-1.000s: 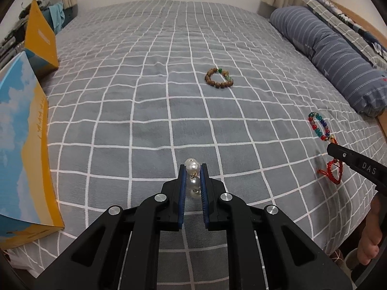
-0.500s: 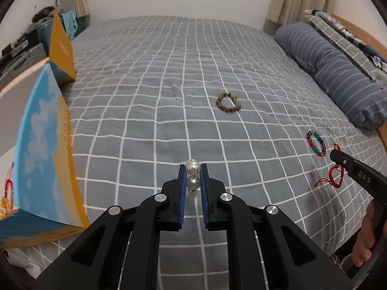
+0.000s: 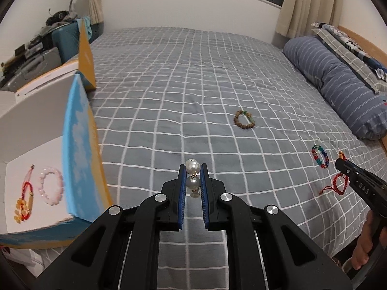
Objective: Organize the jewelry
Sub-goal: 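Carry the earrings and red cord bracelet with both tools over the box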
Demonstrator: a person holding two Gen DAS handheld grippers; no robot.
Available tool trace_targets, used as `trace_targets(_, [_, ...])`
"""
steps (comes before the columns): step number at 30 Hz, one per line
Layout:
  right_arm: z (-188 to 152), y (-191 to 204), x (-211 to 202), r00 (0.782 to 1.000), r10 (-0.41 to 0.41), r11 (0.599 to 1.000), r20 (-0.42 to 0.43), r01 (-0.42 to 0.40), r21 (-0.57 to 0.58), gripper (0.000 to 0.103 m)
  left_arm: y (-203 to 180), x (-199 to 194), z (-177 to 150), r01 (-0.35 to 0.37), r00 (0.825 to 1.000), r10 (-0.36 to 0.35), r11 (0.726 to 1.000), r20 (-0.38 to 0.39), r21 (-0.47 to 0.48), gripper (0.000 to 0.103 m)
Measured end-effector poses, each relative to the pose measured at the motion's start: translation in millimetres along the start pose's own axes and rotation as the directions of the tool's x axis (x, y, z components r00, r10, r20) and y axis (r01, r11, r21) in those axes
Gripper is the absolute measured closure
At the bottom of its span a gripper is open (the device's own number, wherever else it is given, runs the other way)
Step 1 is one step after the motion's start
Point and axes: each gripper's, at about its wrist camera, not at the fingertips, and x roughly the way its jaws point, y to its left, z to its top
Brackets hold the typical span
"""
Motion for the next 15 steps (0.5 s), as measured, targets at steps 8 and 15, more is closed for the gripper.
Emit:
trace_targets(8, [13, 24, -12, 0.999, 0.038, 0.999, -0.014, -0.038, 0.008, 0.085, 31, -29, 11, -0.018, 0.999, 0.021, 0.998, 0.042, -0.059, 0.092])
trace_targets(15, [27, 69, -32, 0.996, 0.087, 0.995, 0.015, -0.087, -0.047, 0.085, 56, -66, 25, -0.042, 0.995, 0.050, 0.995, 0.089, -0.093, 0.092])
